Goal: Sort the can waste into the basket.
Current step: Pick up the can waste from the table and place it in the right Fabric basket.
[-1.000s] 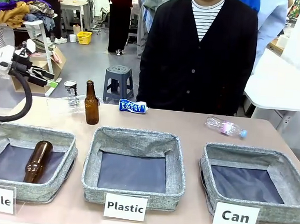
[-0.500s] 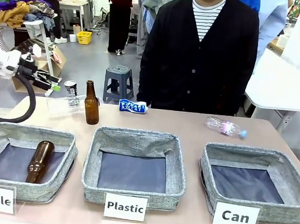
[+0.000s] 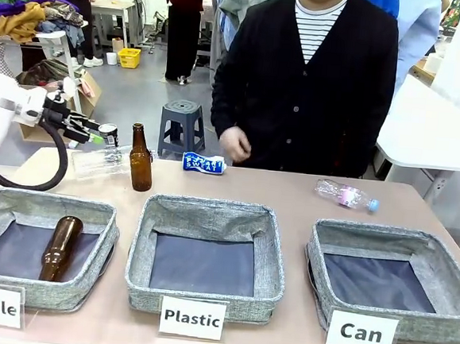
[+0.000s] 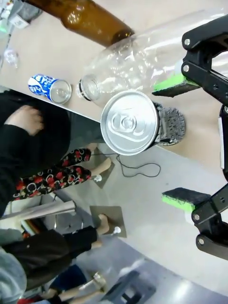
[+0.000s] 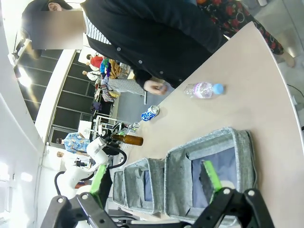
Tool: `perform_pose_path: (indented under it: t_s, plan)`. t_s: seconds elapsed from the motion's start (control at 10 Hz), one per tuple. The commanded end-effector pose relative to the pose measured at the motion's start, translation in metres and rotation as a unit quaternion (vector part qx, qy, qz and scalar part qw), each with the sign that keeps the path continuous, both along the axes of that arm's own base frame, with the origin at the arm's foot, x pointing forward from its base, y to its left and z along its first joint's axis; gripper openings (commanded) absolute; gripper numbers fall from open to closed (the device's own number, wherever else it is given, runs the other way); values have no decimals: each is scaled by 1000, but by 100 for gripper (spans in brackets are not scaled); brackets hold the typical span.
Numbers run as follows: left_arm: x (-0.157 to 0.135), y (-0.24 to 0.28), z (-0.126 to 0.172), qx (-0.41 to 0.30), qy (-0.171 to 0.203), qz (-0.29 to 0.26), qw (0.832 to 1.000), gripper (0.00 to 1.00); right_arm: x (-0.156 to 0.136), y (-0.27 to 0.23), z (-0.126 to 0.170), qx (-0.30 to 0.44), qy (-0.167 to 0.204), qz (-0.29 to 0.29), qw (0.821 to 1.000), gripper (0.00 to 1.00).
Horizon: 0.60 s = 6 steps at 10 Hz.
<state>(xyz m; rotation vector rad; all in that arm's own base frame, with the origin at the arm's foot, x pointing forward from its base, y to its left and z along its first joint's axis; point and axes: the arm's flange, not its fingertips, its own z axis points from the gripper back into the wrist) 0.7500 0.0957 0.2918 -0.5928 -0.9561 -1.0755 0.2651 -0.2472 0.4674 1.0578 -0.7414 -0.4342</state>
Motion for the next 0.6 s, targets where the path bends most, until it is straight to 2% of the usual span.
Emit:
perform_pose_path:
  t_s: [0.0, 0.5]
  plan:
    - [22, 1, 2, -10, 12, -9, 1000, 100, 3, -2, 1, -2, -18, 0, 1000, 100]
    - [35, -18, -11, -14, 38, -47, 998, 100, 3, -2, 1, -2, -18, 0, 1000, 100]
